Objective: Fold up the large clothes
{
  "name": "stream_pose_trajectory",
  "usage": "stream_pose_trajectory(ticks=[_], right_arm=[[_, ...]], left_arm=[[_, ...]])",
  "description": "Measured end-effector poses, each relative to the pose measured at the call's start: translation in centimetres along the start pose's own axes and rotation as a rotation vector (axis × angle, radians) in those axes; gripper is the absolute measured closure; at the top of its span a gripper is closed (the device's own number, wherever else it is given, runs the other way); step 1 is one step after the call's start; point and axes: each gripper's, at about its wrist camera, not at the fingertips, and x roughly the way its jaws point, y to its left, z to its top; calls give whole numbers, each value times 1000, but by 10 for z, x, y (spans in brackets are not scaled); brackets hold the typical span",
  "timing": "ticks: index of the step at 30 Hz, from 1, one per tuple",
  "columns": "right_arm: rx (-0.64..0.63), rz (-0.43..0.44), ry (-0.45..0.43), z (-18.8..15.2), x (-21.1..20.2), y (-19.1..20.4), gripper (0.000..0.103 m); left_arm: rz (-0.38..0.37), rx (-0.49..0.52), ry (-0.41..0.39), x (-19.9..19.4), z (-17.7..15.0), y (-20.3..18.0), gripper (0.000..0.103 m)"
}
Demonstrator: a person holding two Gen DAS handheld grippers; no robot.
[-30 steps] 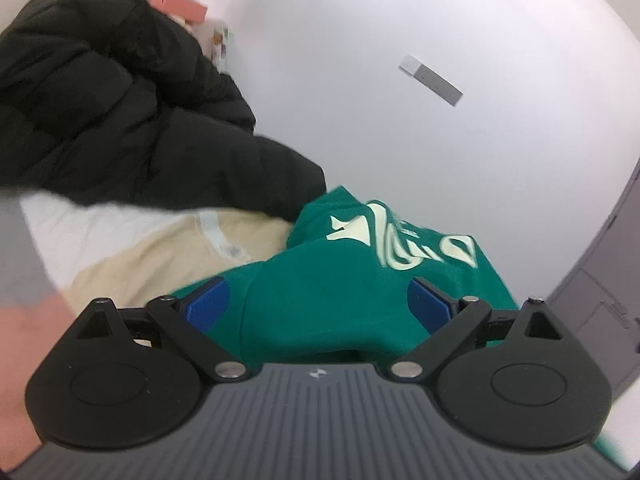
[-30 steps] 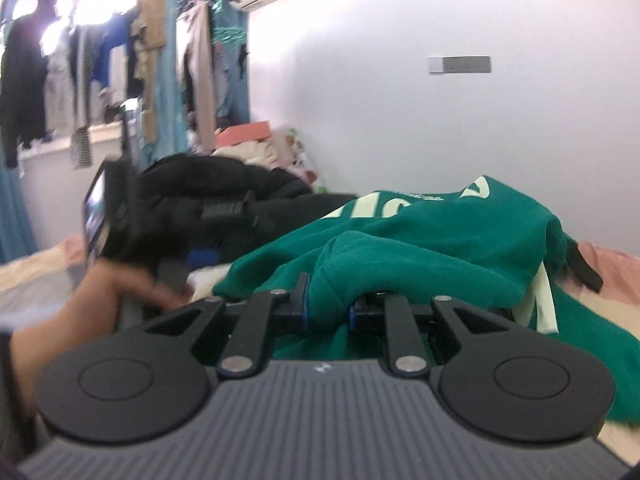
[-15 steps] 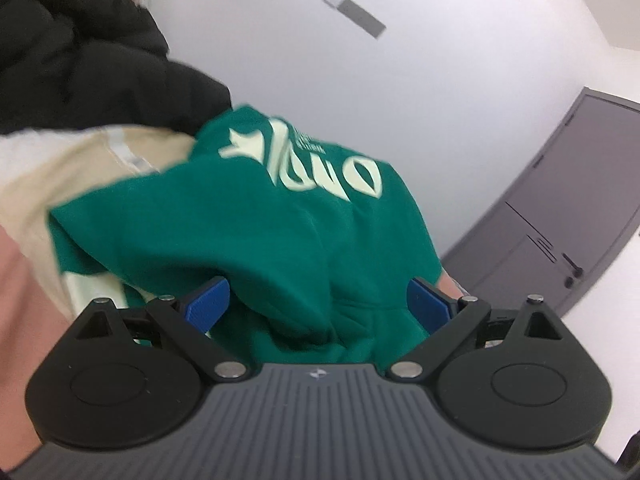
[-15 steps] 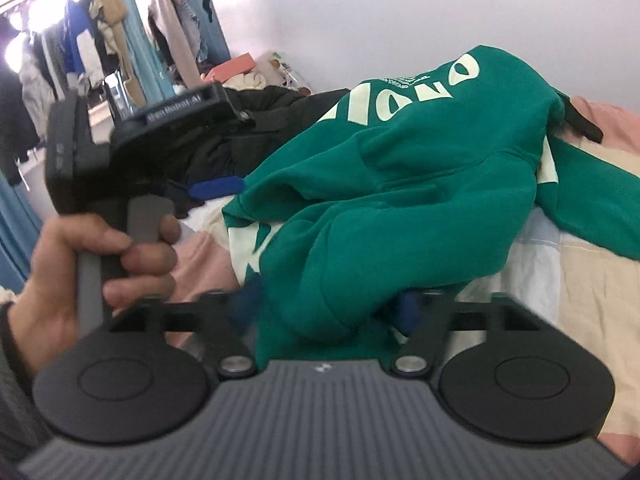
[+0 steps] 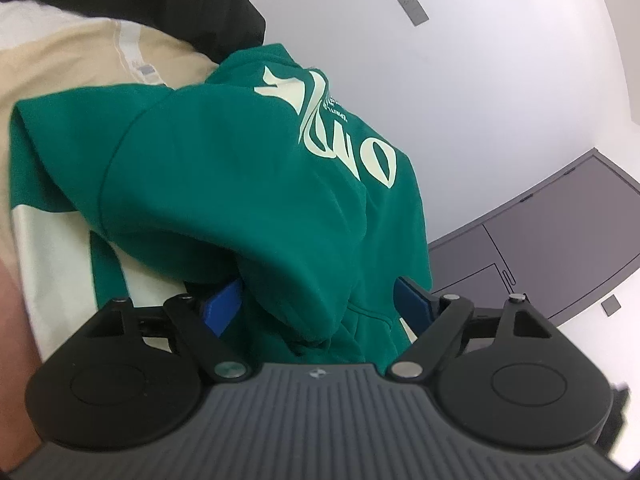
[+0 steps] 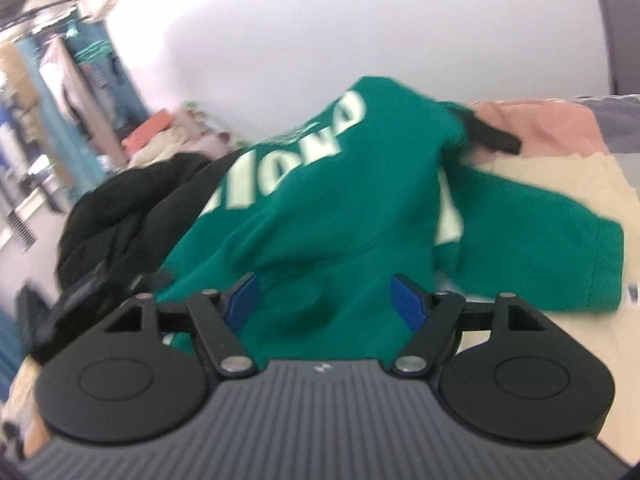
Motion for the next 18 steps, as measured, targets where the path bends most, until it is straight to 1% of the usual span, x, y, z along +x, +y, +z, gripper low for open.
stream_pose_trajectory(ticks=[2,4,5,7,8,9,10,11,12,13,15,16,18], right_arm=[[14,-26,-14,15,23,-13,29],[-4,-82,-3,23,52,-25,29],[-1,-106,8,24,66,-32,29],[16,-117,37,20,94,-45,29],[26,-119,41,18,106,-51,29],[35,-118,39,17,113,-57,29],[47,-102,37,14,122,-63,29],[57,-79,31,13,126,-66,30],[54,-58,22,12,129,-68,36],[33,-50,18,11,132,-68,43],[-5,-44,14,12,134,-67,68],[-17,-30,9,13,133,-65,74],[-66,-9,-18,16,125,-57,82]], left_arm=[[-9,-7,15,7,2,2,18],[-4,-9,30,15,2,5,18],[-3,-9,33,21,3,6,19],[-1,-9,38,28,5,10,22],[3,-14,38,31,7,12,26],[4,-26,39,34,8,16,34],[3,-41,41,37,10,19,38],[-7,-60,44,40,12,23,45],[-17,-70,47,42,14,26,52],[-23,-74,47,44,15,27,56],[-29,-59,47,46,17,26,72],[-32,-45,43,45,18,23,75],[-37,-14,26,40,19,17,84]])
